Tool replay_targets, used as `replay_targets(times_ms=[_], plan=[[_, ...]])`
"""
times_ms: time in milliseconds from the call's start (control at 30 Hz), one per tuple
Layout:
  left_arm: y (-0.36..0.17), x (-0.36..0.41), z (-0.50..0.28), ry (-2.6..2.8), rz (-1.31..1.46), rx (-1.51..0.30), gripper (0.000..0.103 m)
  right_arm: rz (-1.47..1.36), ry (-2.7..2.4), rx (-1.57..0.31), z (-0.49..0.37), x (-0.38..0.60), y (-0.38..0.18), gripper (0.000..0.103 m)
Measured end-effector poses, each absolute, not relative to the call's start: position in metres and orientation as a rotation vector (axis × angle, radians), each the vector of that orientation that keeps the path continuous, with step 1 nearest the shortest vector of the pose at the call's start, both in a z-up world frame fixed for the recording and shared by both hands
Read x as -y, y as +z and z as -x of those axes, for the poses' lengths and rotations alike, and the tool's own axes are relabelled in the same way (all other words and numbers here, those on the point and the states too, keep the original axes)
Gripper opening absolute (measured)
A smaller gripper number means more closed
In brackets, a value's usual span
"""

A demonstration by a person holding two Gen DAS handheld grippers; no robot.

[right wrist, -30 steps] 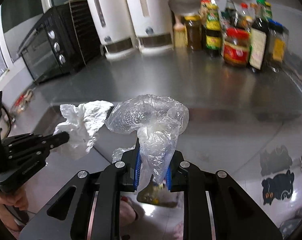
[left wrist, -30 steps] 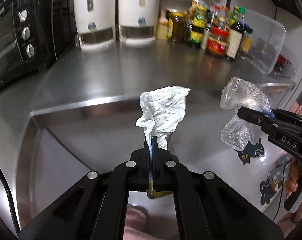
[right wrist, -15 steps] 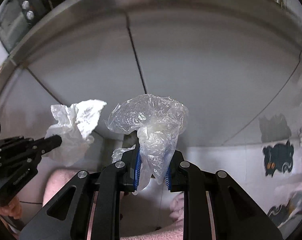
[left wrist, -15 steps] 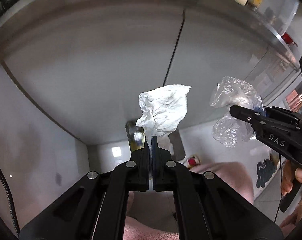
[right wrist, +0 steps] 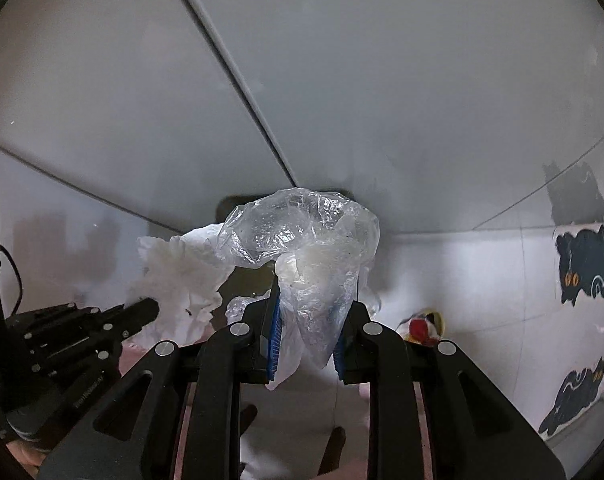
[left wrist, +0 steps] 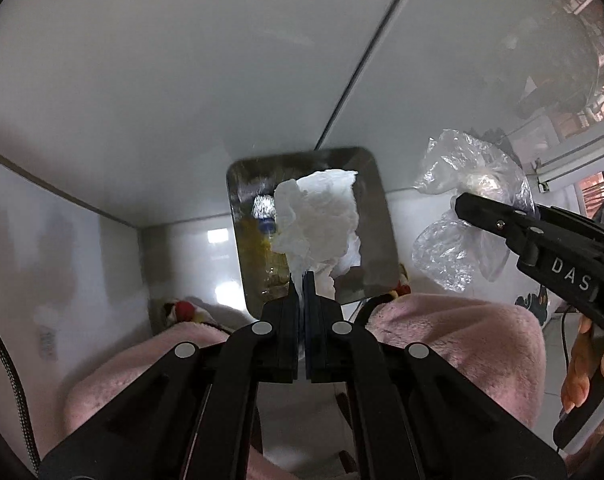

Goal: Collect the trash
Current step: 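Carry the tissue and clear bag over the bin and open both tools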

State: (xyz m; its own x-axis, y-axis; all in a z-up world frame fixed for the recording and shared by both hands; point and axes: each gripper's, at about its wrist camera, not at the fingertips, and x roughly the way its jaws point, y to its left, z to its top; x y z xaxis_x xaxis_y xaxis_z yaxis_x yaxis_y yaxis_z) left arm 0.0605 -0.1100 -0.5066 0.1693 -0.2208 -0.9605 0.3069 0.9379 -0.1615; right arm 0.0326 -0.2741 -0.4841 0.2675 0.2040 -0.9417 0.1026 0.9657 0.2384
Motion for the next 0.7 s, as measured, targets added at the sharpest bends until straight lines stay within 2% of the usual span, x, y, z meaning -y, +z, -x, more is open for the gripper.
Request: replay_targets(times_ms=[367, 567, 633, 700], plan=[[-0.560, 0.124, -0.087, -0.359, -0.085, -1.440, 0.001, -0.316, 0.039, -1.430, -0.075, 0.277, -0.544, 0.025], [-0.554, 0.125, -0.094, -0.345, -0.086, -1.443, 0.004, -0.338, 0.029, -1.424, -0.085, 0.281, -0.540, 0.044], [-0.551, 0.124, -0.095, -0.341, -0.085, -1.431, 0.008, -0.338, 0.031, -1.412, -0.087, 0.286, -0.535, 0.044], [-0.543, 0.123, -0.095, -0.333, -0.086, -1.416, 0.017, -0.337, 0.031, -1.396, -0.087, 0.286, -0.528, 0.048]])
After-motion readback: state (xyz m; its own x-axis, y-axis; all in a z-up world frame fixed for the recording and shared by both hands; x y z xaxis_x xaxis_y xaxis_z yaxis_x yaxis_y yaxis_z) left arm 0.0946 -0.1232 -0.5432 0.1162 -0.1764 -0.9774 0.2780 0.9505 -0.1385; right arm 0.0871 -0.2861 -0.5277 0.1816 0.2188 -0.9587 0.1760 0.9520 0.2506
